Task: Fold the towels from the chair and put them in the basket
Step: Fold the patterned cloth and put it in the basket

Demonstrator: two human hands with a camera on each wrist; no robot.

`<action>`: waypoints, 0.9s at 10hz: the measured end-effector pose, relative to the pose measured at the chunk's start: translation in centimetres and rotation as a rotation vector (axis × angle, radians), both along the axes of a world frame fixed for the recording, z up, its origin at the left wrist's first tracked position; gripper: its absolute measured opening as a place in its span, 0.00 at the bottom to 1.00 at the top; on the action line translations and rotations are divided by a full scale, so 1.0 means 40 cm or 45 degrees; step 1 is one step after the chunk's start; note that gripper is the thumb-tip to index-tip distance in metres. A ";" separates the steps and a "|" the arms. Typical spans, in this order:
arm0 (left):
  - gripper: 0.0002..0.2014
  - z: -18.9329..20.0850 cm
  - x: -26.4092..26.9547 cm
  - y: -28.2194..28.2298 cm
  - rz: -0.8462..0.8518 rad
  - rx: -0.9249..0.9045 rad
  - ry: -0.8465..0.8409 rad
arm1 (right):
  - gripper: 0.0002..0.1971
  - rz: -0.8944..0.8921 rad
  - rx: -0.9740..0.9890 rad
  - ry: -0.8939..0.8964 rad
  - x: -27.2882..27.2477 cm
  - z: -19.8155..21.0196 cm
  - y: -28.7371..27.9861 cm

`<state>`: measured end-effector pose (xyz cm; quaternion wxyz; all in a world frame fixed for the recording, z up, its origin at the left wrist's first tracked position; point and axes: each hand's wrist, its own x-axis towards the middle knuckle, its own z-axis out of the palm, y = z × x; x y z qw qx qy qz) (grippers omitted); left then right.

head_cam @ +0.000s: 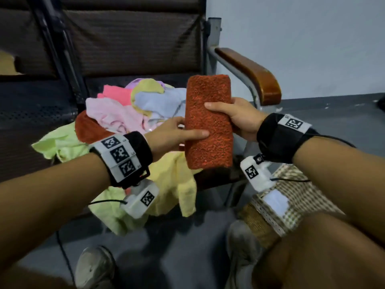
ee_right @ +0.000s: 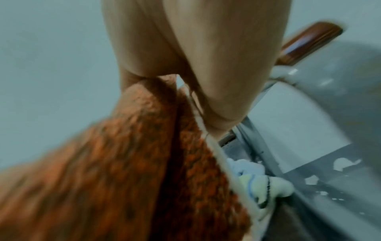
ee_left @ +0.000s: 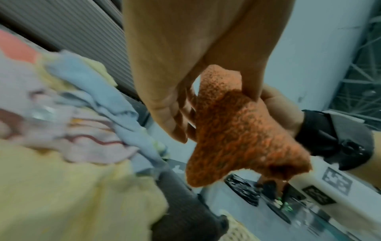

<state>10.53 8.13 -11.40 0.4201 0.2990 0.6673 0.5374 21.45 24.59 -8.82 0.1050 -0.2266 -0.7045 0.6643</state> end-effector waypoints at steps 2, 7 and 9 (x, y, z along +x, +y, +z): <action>0.23 -0.009 0.204 0.223 -0.378 0.045 0.021 | 0.19 -0.195 -0.149 0.033 0.306 0.005 0.164; 0.27 -0.493 0.722 0.752 -1.073 -1.091 0.144 | 0.14 -1.227 -0.650 -0.610 0.850 -0.669 0.395; 0.19 -0.632 0.758 0.829 -1.192 -1.157 0.429 | 0.08 -1.255 -0.942 -0.667 0.839 -0.804 0.462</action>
